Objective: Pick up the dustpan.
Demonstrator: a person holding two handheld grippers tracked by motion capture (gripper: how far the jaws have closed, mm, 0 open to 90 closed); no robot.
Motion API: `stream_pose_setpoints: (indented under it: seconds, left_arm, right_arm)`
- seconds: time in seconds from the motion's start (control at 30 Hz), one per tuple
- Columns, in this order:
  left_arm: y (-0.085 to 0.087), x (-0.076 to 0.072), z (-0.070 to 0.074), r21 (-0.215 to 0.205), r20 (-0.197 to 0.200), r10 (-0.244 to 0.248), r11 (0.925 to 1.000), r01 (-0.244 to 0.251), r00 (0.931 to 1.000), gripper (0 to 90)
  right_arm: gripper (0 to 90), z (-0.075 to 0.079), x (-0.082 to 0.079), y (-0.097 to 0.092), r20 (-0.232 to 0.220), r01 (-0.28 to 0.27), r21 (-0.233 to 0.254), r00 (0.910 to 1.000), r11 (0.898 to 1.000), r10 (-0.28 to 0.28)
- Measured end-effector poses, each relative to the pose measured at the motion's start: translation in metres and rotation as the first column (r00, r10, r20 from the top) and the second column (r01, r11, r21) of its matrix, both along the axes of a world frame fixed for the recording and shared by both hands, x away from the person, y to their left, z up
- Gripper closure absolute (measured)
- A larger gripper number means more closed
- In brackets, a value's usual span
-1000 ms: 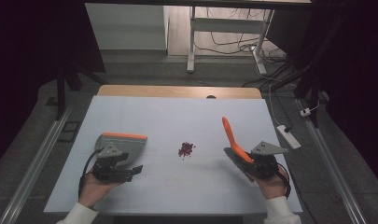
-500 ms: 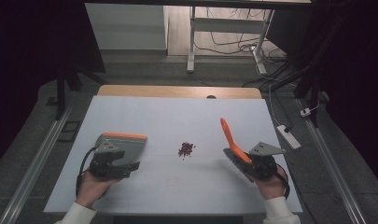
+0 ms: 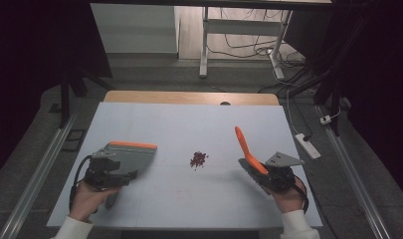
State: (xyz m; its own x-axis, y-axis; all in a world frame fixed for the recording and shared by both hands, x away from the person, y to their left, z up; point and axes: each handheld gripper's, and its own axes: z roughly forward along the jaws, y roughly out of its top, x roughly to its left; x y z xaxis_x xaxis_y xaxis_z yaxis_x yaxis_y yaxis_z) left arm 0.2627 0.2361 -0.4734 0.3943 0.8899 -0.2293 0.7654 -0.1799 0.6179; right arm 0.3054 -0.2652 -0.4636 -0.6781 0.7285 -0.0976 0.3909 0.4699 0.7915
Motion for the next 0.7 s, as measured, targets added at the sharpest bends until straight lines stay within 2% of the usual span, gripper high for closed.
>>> stream_pose_setpoints:
  seconds: [0.17, 0.27, 0.53, 0.7]
  left_arm:
    - [0.000, -0.001, 0.001, 0.042, -0.067, 0.020, 0.9990, -0.017, 0.9976, 20.6]
    - [0.002, -0.001, -0.003, 0.050, -0.100, 0.042, 0.9980, -0.037, 0.9941, 20.6]
    - [0.011, -0.007, -0.018, 0.050, -0.150, 0.110, 0.9934, -0.104, 0.9825, 20.6]
    - [0.015, -0.006, -0.026, 0.052, -0.176, 0.127, 0.9915, -0.119, 0.9761, 21.2]
  right_arm:
    - [70.7, 0.000, -0.001, 0.001, 0.004, -0.005, -0.006, 1.0000, 1.000, 0.005]
    - [70.7, 0.000, -0.001, 0.001, 0.001, -0.004, -0.006, 1.0000, 1.000, 0.004]
    - [70.7, -0.002, 0.000, 0.004, -0.008, -0.010, -0.006, 0.9999, 1.000, 0.010]
    - [70.6, -0.003, 0.000, 0.003, -0.006, -0.012, -0.015, 0.9999, 1.000, 0.012]
